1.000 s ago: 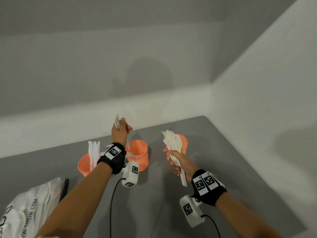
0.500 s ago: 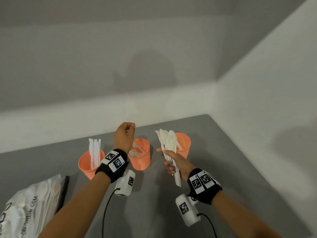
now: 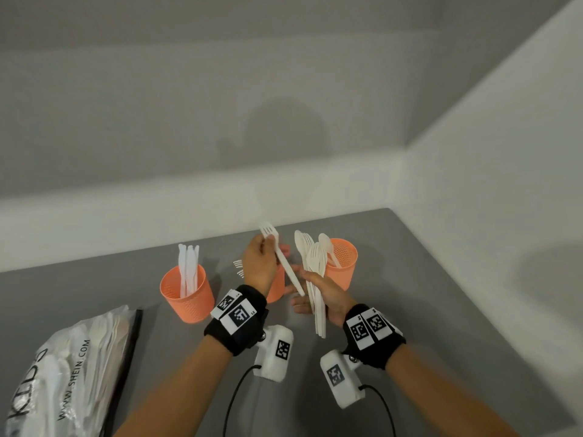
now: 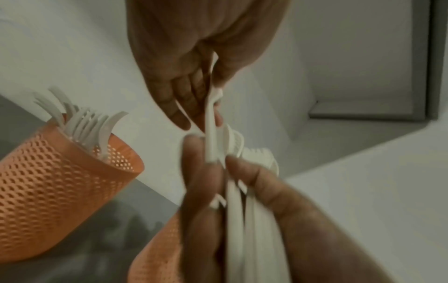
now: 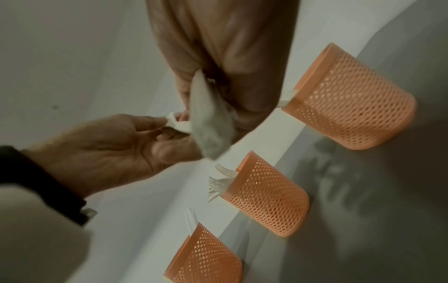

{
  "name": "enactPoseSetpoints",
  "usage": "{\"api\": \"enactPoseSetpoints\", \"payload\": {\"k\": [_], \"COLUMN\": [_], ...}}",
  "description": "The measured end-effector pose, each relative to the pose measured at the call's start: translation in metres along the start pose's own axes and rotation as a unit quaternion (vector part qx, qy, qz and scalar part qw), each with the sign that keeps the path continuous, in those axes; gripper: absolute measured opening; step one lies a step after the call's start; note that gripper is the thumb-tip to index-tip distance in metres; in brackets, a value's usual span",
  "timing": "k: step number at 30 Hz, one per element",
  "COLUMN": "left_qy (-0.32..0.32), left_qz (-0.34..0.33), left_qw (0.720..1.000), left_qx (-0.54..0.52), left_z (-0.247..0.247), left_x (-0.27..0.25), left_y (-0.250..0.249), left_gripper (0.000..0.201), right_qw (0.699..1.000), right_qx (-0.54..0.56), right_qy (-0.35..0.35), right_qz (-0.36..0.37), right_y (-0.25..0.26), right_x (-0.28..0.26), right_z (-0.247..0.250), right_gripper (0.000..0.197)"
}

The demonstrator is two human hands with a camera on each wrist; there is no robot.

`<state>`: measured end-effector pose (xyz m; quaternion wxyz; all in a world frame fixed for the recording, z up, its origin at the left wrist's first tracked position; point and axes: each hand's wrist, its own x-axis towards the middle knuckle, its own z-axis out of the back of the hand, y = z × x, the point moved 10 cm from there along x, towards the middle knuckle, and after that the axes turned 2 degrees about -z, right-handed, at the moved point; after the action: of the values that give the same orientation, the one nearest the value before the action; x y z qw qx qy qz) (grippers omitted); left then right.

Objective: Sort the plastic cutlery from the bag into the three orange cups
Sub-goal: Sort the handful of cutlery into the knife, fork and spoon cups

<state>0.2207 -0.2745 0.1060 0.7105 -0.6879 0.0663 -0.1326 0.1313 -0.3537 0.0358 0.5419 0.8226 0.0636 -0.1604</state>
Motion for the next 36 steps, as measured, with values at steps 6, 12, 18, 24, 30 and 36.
{"api": "enactPoseSetpoints", "payload": {"k": [6,12,18,24,30,36], "left_qy": [0.01,0.106,0.025,0.072,0.099,0.109], "left_qz": [-0.002,-0.014,0.039,-0.006,0.053,0.108], "left_qw": [0.999,0.988,0.996,0.987,0.987,0.986], "left_qx": [0.045,0.108,0.071,0.14,0.114,0.059], "left_z": [0.002,-0.037,-0.025,-0.032,-0.031,-0.03], "left_x": [-0.003,-0.042,-0.051,-0.053,-0.054,-0.056], "left_y": [-0.004,0.017,0.031,0.031,0.038,0.046], "left_gripper": [0.017,0.023,0.022,0.024,0.023,0.025], "right_qw": [0.994,0.986,0.988,0.987,0.992,0.997], "right_qx": [-0.07,-0.087,-0.095,-0.108,-0.094,-0.063], "right_qy": [-0.076,-0.125,-0.096,-0.093,-0.063,-0.036], "right_qz": [0.034,0.062,0.069,0.071,0.053,0.033], "right_y": [0.0,0.005,0.004,0.0,-0.002,-0.002], "right_x": [-0.004,-0.007,-0.011,-0.017,-0.024,-0.026], "right_z": [0.019,0.019,0.01,0.005,0.001,-0.001], "right_gripper": [0.02,0.024,0.009,0.025,0.02,0.017]}}
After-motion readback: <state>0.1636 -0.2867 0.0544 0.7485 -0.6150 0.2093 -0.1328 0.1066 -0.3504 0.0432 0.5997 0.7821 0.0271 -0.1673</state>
